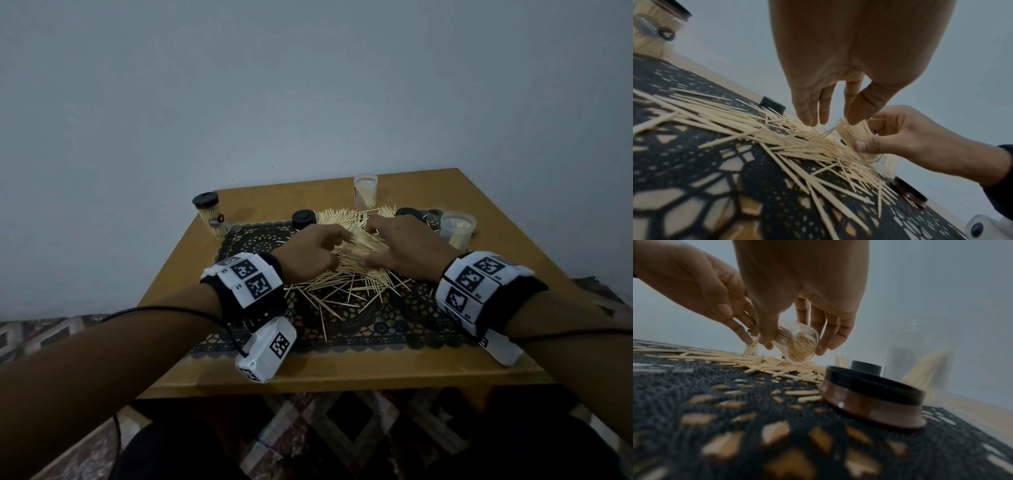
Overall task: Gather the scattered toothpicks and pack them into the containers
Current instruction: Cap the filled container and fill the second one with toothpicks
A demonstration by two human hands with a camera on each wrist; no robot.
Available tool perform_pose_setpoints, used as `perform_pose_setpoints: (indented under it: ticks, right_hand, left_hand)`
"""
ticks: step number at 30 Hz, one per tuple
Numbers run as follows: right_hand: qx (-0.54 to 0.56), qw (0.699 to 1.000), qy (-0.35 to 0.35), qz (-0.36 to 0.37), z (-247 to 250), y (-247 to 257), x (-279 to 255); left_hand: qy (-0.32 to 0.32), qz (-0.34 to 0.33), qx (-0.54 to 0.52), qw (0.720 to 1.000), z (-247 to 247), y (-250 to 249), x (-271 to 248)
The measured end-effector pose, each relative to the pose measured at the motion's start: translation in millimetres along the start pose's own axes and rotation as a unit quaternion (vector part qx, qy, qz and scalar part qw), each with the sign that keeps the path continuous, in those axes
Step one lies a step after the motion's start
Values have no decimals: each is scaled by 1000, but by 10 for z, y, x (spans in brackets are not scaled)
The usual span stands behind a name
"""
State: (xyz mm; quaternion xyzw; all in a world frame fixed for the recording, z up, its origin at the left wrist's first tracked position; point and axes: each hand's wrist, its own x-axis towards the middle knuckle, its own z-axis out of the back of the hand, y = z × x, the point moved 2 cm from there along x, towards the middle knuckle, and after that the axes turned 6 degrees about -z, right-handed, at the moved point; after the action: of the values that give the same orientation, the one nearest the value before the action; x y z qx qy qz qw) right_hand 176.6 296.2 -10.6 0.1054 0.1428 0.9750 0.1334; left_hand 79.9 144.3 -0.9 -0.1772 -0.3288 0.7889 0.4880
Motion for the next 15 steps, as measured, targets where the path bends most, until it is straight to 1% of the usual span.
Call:
perform_pose_setpoints:
  ticks: [3,8,12,15]
  right_hand:
    - [10,1000,11,4,-10,4,-7]
    - [28,1000,1,7,-4,-8,-11]
    - [24,999,13,18,-20,0,-10]
    - [33,999,9,15,-9,-5,-14]
  left_hand:
    - [-25,1,-8,1000,18,0,-5]
    - [5,9,-15,1000,31,32,1]
    - [24,22,-18,999,4,41,13]
    - [10,11,-45,999,49,54,7]
